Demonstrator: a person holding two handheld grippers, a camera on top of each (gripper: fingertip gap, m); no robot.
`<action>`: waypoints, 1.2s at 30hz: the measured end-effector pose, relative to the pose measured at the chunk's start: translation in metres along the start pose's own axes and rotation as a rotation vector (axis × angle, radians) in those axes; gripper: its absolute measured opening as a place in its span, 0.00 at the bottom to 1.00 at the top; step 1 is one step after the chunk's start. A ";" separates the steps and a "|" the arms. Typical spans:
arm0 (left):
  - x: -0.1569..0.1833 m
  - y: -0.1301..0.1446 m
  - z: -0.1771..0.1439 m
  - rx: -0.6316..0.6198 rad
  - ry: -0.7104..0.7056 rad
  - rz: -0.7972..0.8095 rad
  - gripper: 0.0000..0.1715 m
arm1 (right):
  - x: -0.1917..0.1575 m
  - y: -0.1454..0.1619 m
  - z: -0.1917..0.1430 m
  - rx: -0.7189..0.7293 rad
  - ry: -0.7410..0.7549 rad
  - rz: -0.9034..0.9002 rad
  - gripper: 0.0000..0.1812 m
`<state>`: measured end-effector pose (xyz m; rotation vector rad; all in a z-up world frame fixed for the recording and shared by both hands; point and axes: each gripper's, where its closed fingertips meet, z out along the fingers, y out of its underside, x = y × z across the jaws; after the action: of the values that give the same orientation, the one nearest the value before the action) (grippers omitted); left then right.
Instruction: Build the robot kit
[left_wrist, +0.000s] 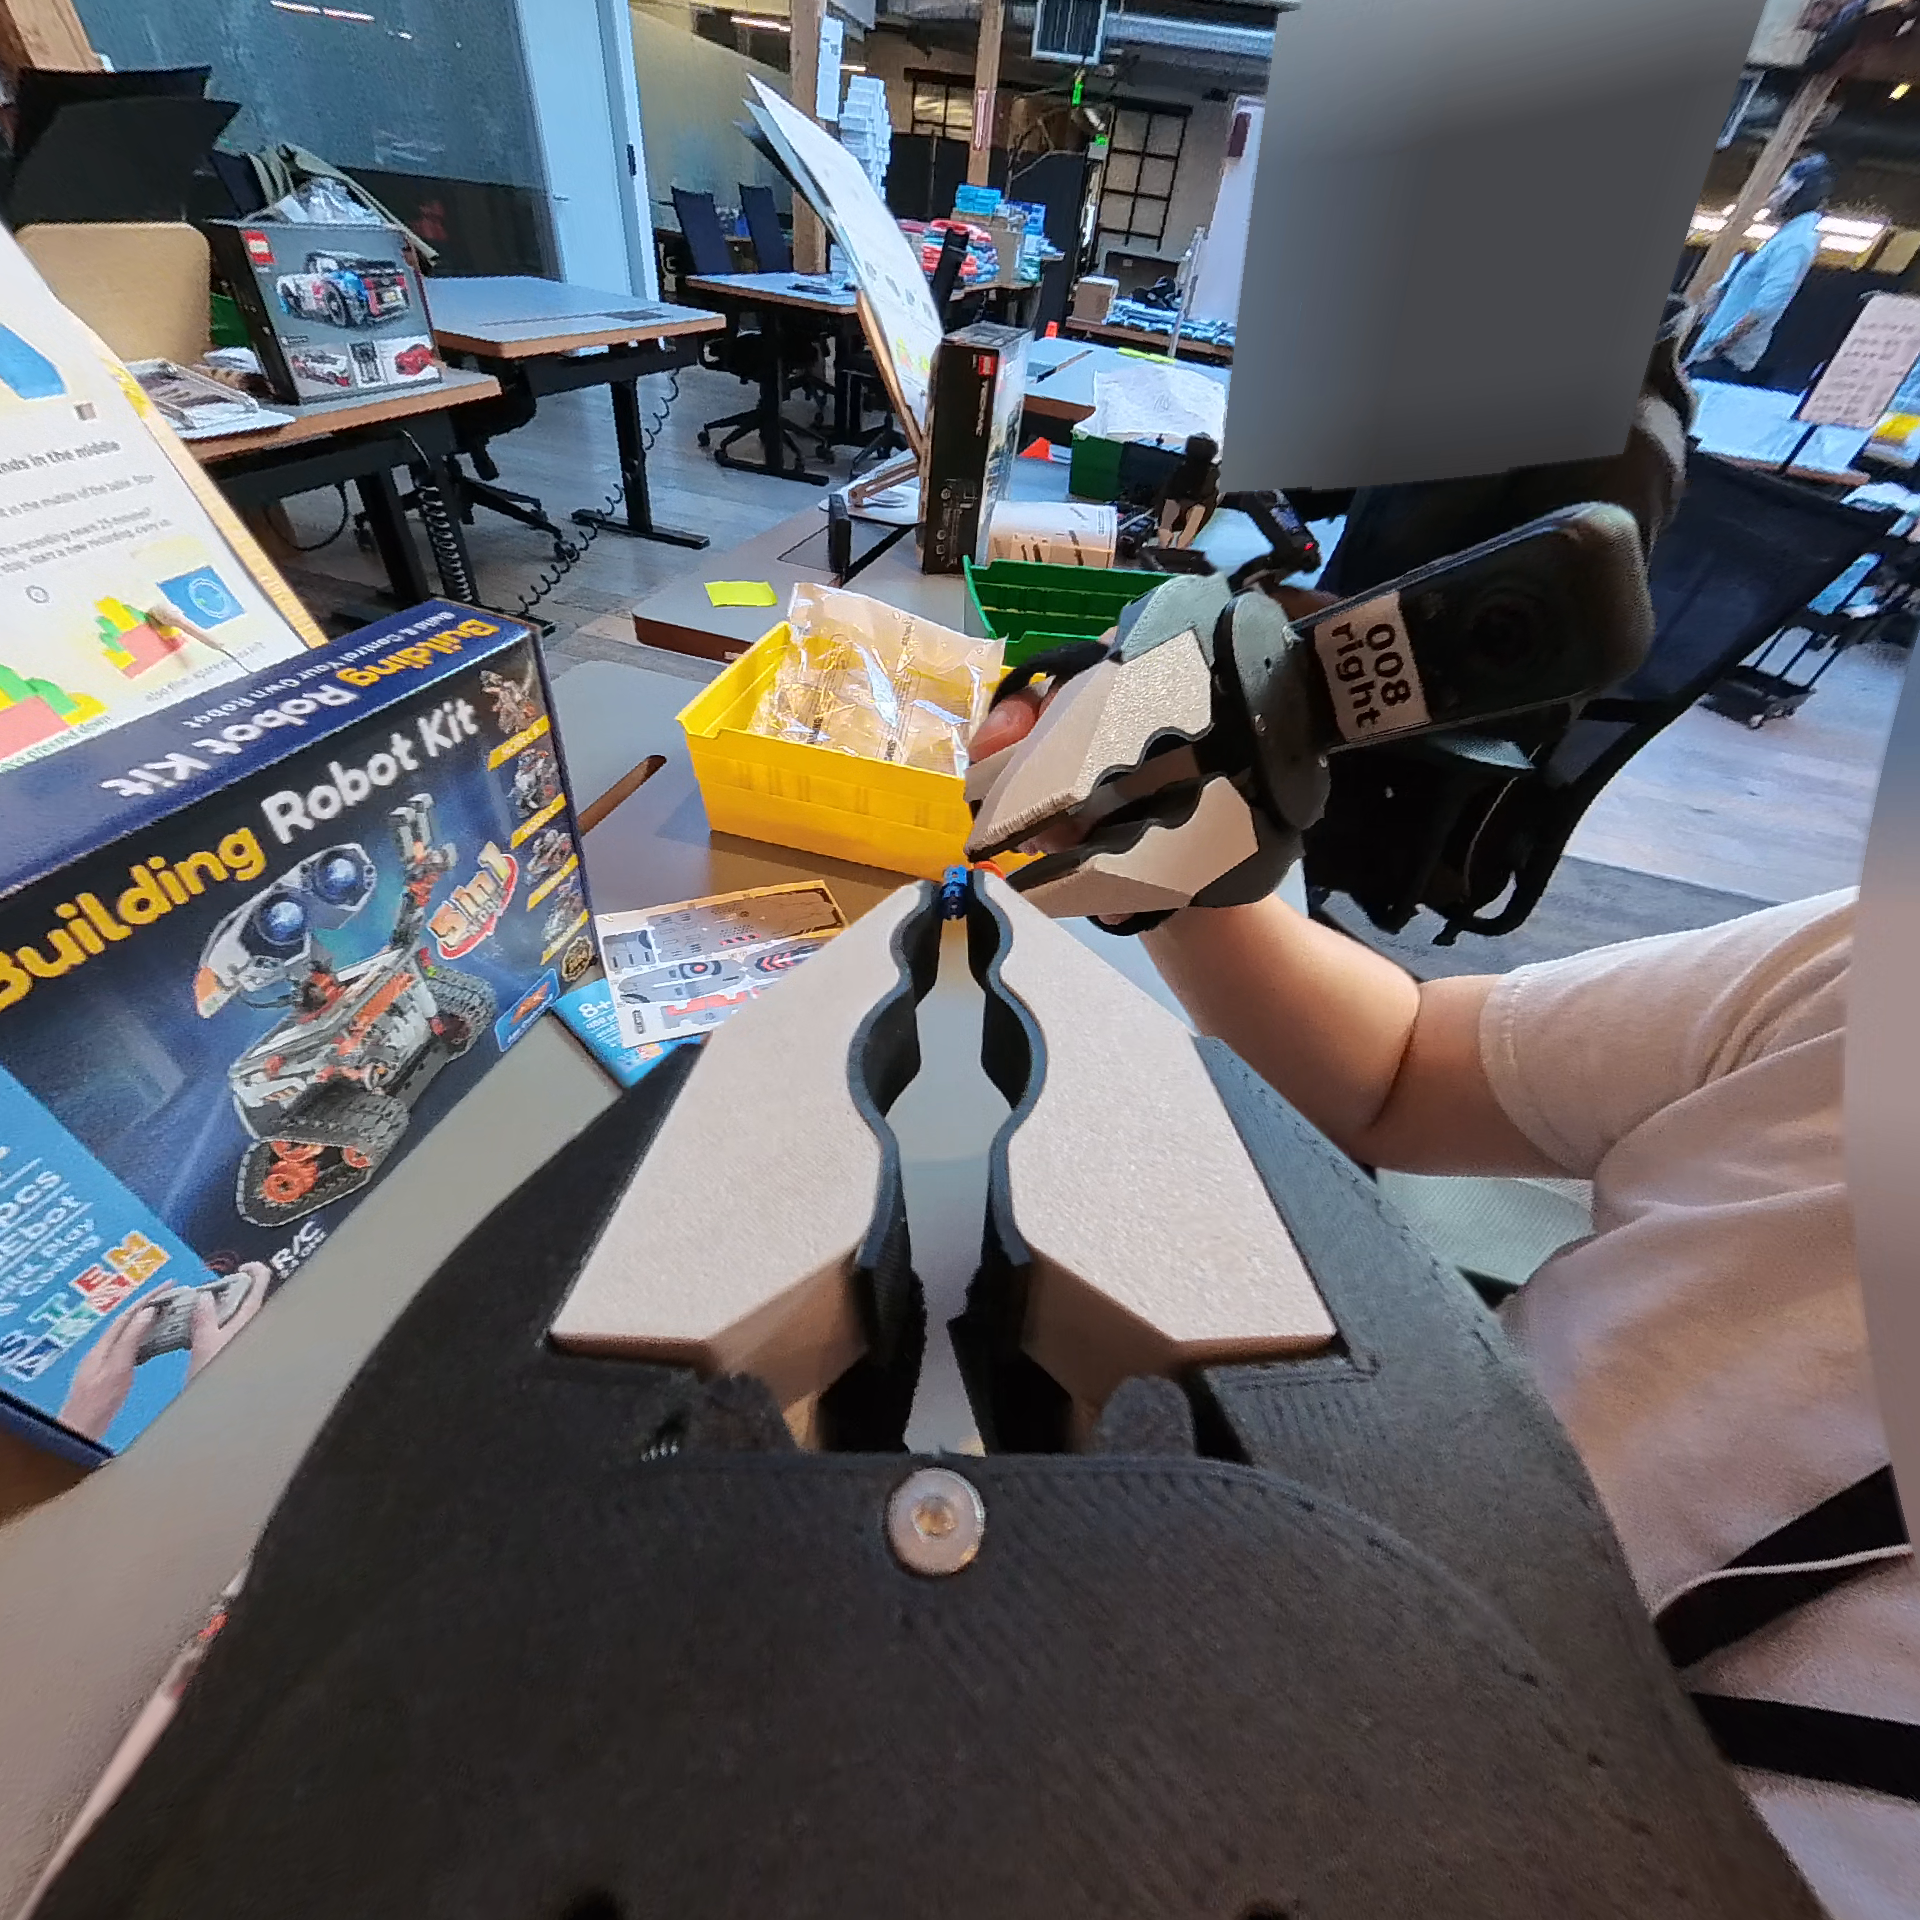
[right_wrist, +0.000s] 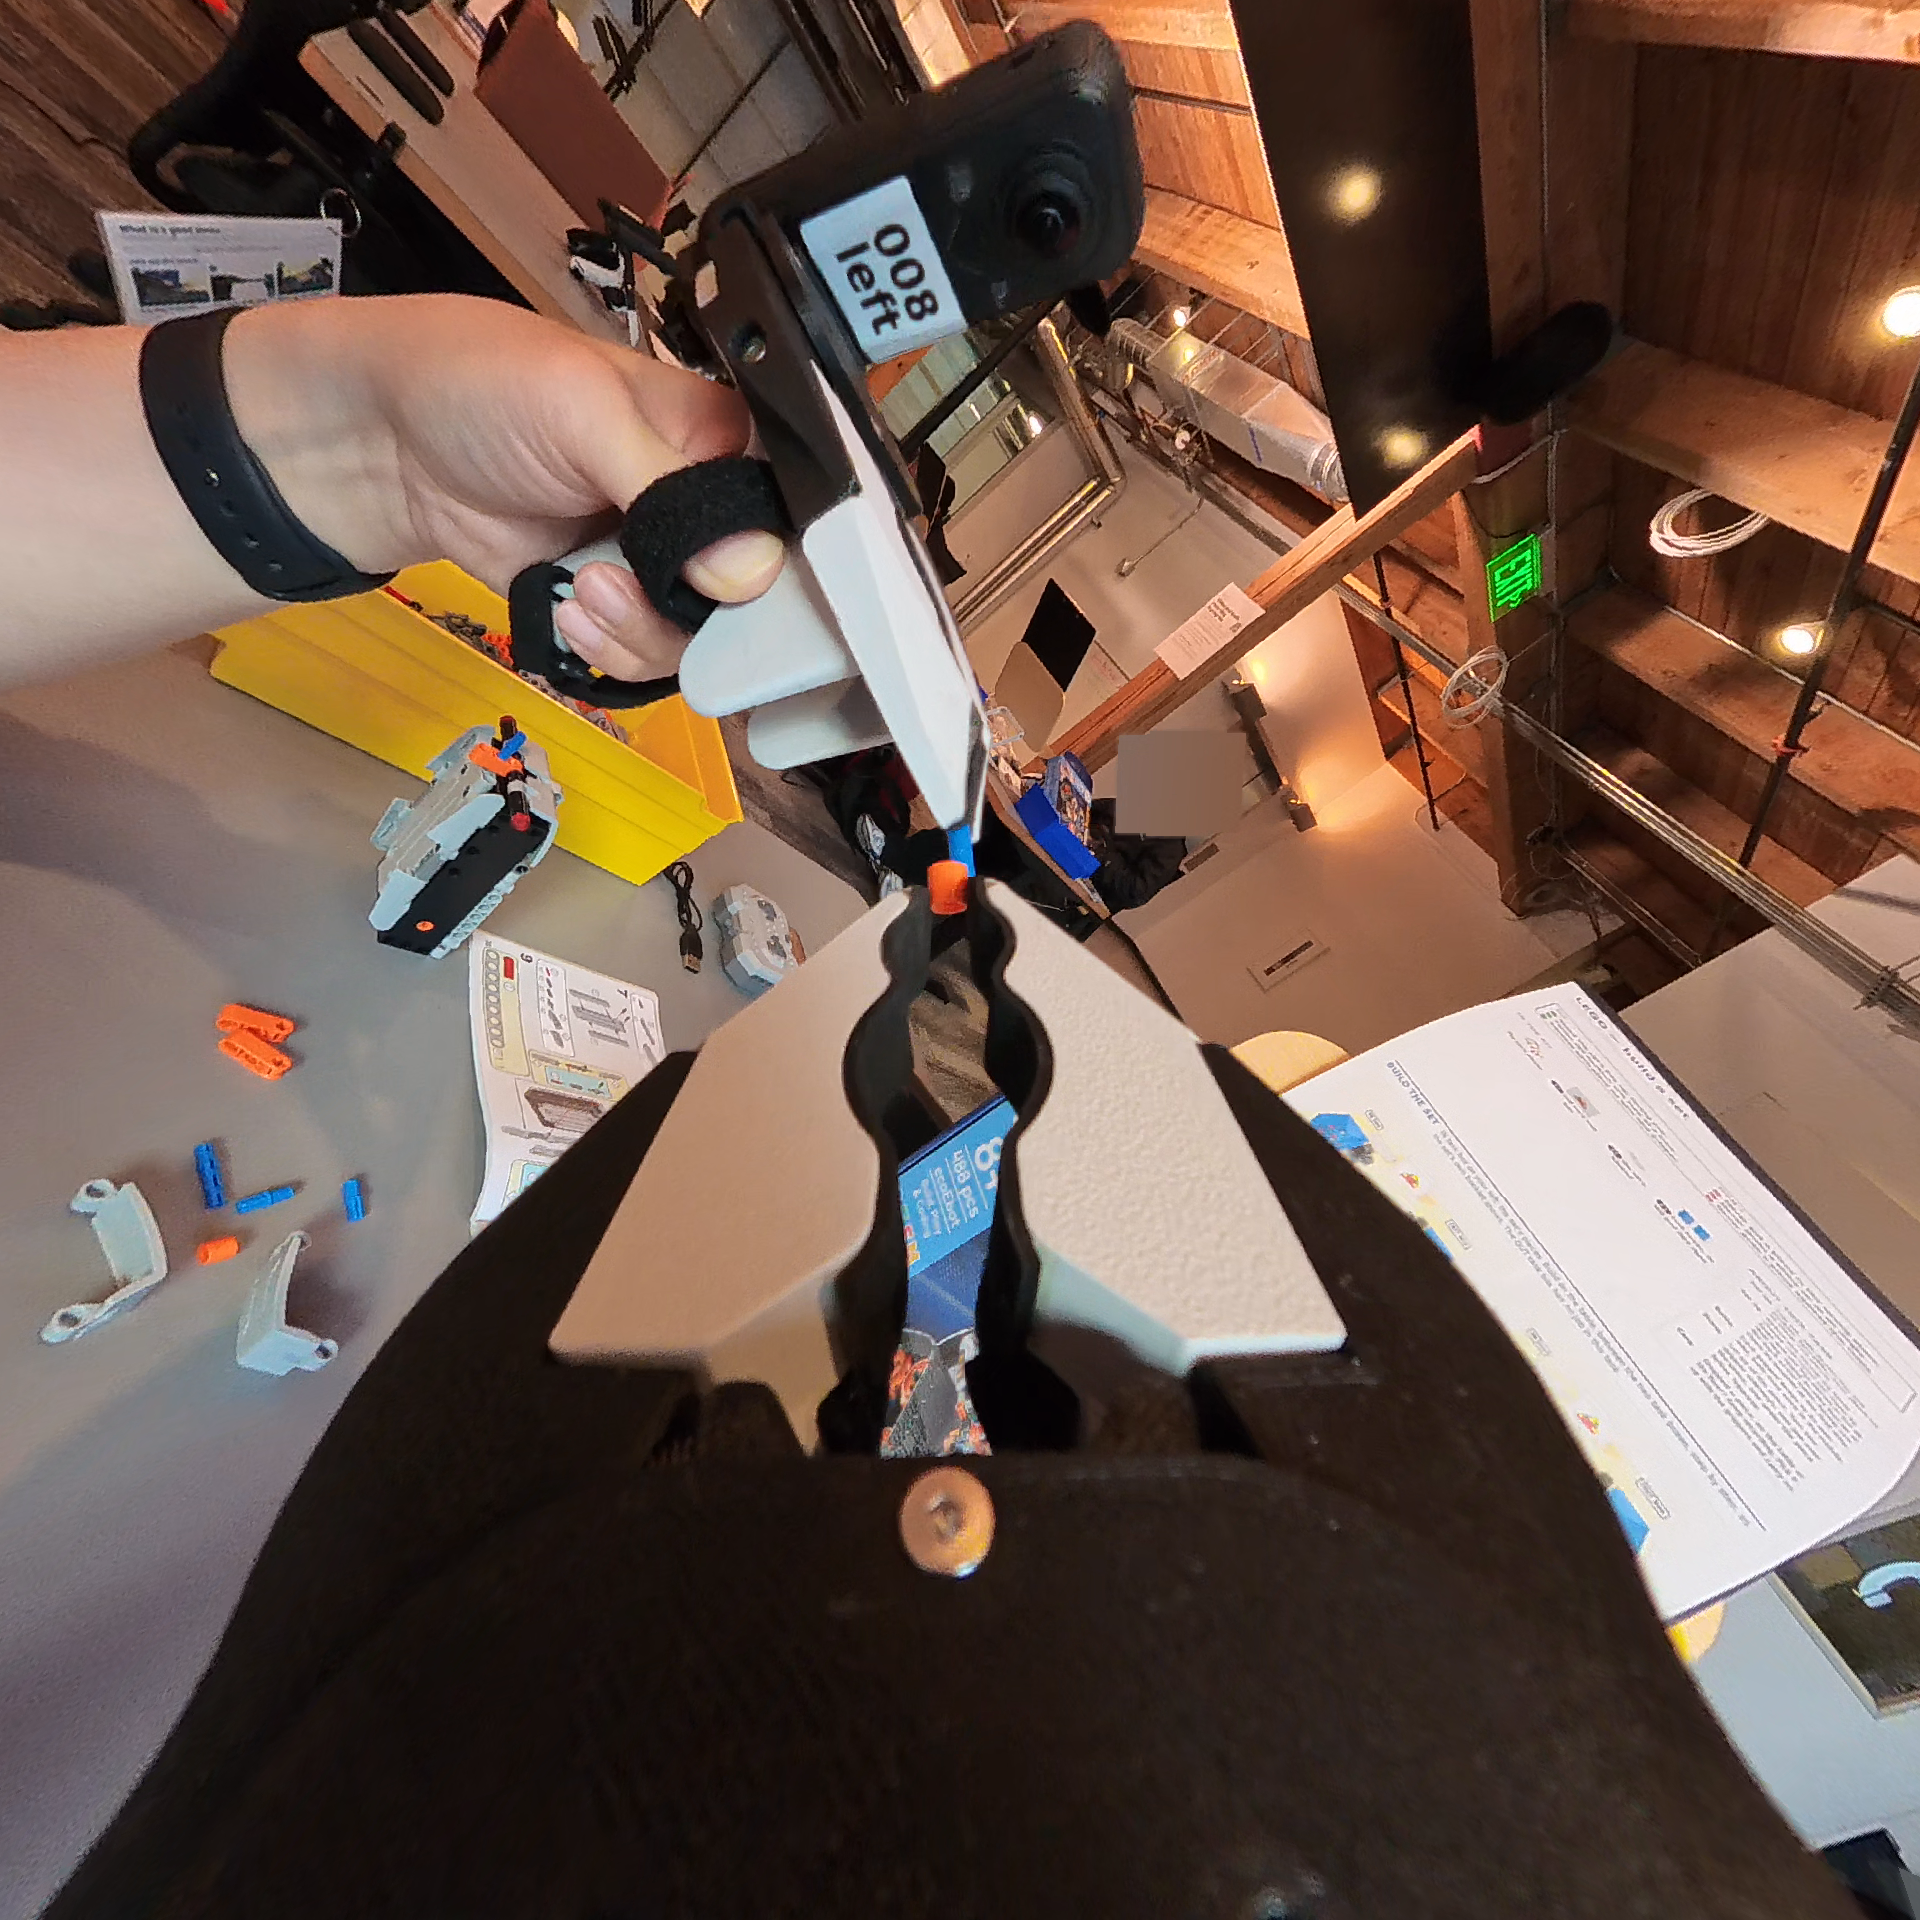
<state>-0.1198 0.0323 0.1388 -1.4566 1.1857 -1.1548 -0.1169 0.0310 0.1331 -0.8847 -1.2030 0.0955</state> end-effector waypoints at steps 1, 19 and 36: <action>0.000 -0.001 -0.001 0.009 0.012 -0.017 0.02 | 0.000 0.001 -0.001 0.000 -0.004 0.008 0.03; 0.007 -0.005 -0.001 0.038 0.079 -0.051 0.02 | 0.004 -0.005 -0.004 0.049 -0.022 0.090 0.03; 0.009 -0.002 0.001 0.021 0.091 -0.044 0.02 | 0.002 -0.005 -0.004 0.013 -0.015 0.028 0.03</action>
<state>-0.1175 0.0234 0.1417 -1.4334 1.2055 -1.2715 -0.1146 0.0266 0.1375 -0.8916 -1.2032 0.1328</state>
